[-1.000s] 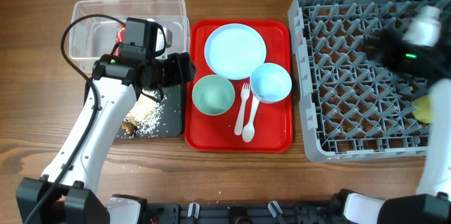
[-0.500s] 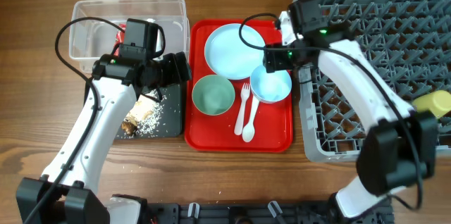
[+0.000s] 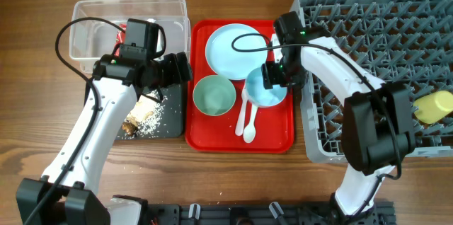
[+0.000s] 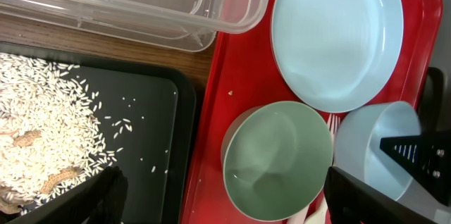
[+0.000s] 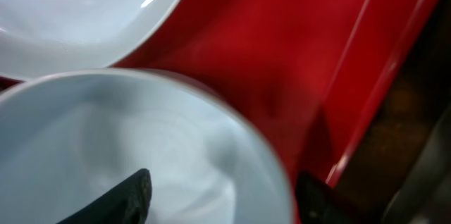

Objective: Sort waste into correct bins and load items into the dishwasher rack
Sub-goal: 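Grasp the light-blue bowl on the red tray with the right gripper, then place the light-blue bowl in the far right of the dish rack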

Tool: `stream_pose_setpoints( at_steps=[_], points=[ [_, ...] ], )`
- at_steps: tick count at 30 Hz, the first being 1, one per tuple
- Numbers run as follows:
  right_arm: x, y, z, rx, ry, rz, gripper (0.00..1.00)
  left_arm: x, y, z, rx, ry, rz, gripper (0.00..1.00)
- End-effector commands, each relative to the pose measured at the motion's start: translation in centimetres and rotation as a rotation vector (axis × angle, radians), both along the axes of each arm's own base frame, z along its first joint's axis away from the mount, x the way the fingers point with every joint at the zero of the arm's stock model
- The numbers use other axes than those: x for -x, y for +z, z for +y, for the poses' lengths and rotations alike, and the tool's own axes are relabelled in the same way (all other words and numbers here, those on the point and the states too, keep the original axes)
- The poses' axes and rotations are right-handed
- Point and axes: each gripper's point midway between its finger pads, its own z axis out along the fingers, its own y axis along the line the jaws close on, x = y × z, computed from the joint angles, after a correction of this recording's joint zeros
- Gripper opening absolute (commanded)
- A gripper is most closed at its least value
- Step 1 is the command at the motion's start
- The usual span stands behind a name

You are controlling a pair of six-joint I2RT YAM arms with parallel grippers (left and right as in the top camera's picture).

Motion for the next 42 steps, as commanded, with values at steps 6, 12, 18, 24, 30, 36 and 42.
stream_pose_setpoints(
  at_steps=[6, 12, 18, 24, 30, 36, 42],
  points=[
    [0.4, 0.0, 0.8, -0.028, 0.008, 0.03, 0.16, -0.1, 0.6, 0.4, -0.008, 0.017, -0.018, 0.91],
    [0.4, 0.0, 0.8, -0.024, 0.011, 0.028, 0.04, -0.1, 0.6, 0.4, -0.008, 0.017, -0.018, 0.91],
    [0.4, 1.2, 0.5, -0.03, 0.011, 0.011, 0.04, -0.1, 0.6, 0.4, -0.008, 0.017, -0.018, 0.91],
    [-3.1, 12.6, -3.4, -0.049, -0.066, -0.309, 0.04, -0.1, 0.6, 0.4, -0.009, 0.018, -0.018, 0.91],
    [-6.0, 21.7, -16.1, 0.326, -0.343, -0.693, 0.05, -0.2, 0.6, 0.4, -0.009, 0.018, -0.019, 0.92],
    [-6.7, 27.6, -27.9, 0.818, -0.585, -0.87, 0.04, -0.2, 0.6, 0.4, -0.008, 0.017, -0.023, 0.93],
    [-7.0, 28.6, -35.9, 1.202, -0.734, -0.838, 0.04, -0.2, 0.6, 0.4, -0.008, 0.017, -0.022, 0.92]
  ],
)
